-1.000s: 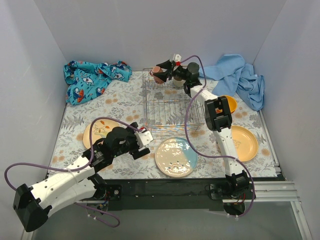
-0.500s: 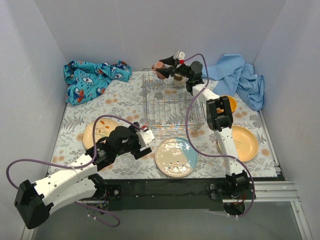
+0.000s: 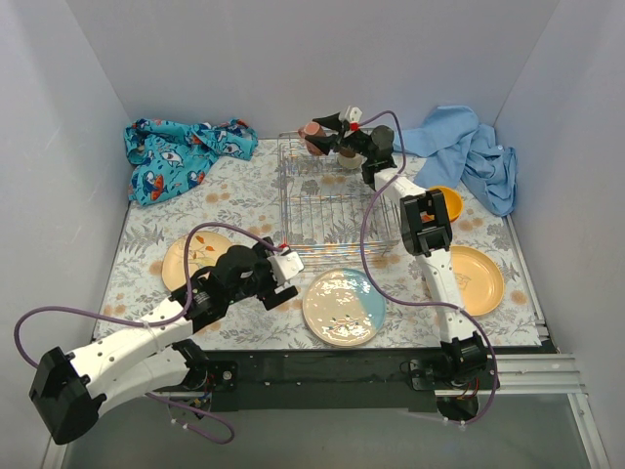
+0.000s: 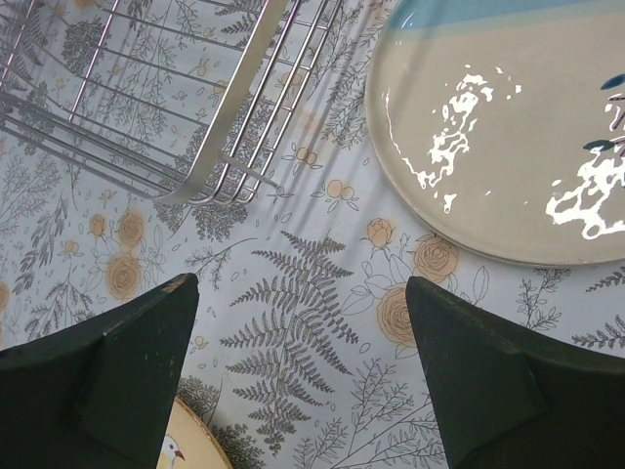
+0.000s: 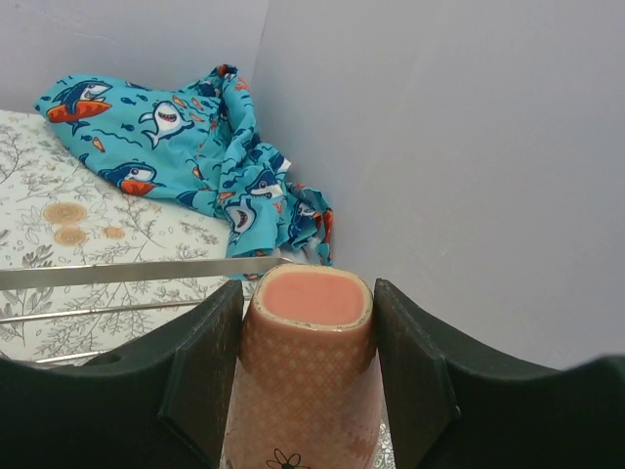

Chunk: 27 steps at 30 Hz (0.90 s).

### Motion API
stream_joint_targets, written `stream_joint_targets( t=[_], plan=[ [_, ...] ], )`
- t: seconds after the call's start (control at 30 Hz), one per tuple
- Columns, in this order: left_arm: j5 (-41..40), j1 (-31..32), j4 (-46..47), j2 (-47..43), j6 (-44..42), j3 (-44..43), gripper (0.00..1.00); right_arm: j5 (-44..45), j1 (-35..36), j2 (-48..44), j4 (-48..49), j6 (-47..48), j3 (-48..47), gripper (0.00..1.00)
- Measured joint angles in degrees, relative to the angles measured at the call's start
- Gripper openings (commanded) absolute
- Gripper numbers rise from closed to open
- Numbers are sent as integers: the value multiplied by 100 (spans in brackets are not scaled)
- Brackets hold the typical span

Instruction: Load the mixed dishes into the dish rack

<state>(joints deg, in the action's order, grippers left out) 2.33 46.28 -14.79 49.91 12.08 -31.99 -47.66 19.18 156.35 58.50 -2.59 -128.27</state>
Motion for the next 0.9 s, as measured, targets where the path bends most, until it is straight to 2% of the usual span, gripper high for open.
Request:
stream_joint_targets(
  t=[0.37, 0.9],
  plan=[
    [-11, 0, 39, 94, 39, 2, 88, -85, 2, -79, 476, -188, 201, 10],
    [-44, 0, 199, 157, 216, 168, 88, -450, 15, 142, 444, -103, -39, 11]
  ],
)
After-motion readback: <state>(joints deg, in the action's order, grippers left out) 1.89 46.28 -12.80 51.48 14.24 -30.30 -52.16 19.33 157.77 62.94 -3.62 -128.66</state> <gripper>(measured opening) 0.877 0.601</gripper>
